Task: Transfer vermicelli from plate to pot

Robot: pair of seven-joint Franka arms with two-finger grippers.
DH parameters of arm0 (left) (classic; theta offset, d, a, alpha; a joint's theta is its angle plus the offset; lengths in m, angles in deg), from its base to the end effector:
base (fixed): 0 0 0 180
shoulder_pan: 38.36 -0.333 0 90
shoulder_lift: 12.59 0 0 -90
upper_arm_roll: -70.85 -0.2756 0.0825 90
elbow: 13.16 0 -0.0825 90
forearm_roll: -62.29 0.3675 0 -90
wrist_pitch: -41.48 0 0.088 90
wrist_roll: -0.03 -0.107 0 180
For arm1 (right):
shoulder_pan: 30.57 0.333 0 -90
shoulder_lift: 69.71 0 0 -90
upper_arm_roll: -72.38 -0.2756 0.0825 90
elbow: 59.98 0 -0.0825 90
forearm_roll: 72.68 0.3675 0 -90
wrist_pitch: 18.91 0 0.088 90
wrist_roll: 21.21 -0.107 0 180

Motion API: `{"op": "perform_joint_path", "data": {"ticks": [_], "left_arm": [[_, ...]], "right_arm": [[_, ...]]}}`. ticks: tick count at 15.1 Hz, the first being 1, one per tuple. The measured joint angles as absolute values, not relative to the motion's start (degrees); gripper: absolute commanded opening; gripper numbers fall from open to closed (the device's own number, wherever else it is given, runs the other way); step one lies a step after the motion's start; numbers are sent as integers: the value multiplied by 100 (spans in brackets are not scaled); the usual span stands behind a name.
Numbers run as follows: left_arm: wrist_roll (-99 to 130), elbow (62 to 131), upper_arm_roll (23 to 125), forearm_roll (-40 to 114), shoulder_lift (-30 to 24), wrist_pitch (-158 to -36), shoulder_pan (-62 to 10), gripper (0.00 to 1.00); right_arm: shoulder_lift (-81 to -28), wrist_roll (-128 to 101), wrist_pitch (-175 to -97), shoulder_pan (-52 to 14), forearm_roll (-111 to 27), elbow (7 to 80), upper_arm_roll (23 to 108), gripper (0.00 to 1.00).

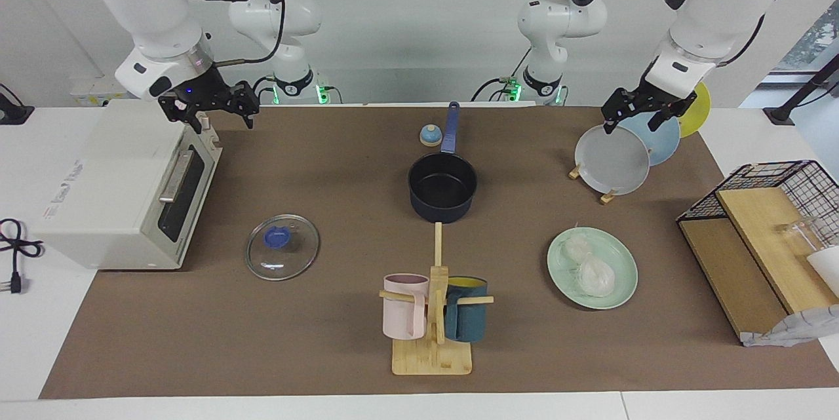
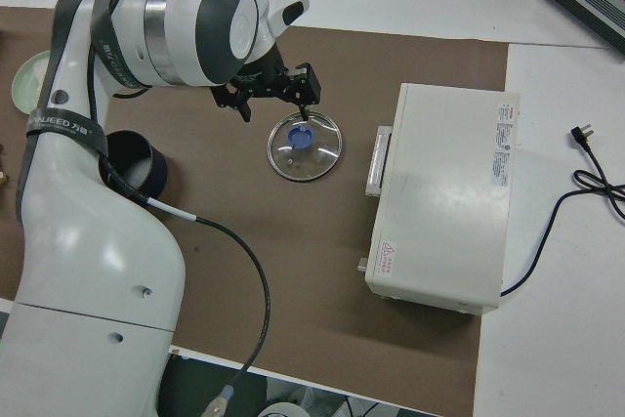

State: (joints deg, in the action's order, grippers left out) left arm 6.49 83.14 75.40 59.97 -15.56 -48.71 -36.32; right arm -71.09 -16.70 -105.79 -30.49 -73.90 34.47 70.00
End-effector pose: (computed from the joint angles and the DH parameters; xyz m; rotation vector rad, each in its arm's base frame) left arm 0.5178 -0.0651 0.5618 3.1104 -0.0012 -0.0914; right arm 0.5228 0.0203 0.5574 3.1109 0.1893 -0.1691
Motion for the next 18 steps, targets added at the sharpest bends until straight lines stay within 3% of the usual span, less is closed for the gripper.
{"op": "perform_joint_path", "data": {"ticks": [11, 13, 18], "left_arm": [[985, 8315, 7545, 5988, -1442, -5165, -3631, 100], [1003, 8267, 7550, 5964, -1047, -5423, -3630, 100], [1013, 7976, 7563, 5961, 824, -7181, -3509, 100]], "right_arm": [[-7108, -1670, -10607, -3049, -7389, 3447, 7000, 100], [-7106, -1670, -10871, -3048, -7387, 3481, 6997, 100], [-6988, -1771, -12018, -2913, -7287, 4085, 6984, 100]]}}
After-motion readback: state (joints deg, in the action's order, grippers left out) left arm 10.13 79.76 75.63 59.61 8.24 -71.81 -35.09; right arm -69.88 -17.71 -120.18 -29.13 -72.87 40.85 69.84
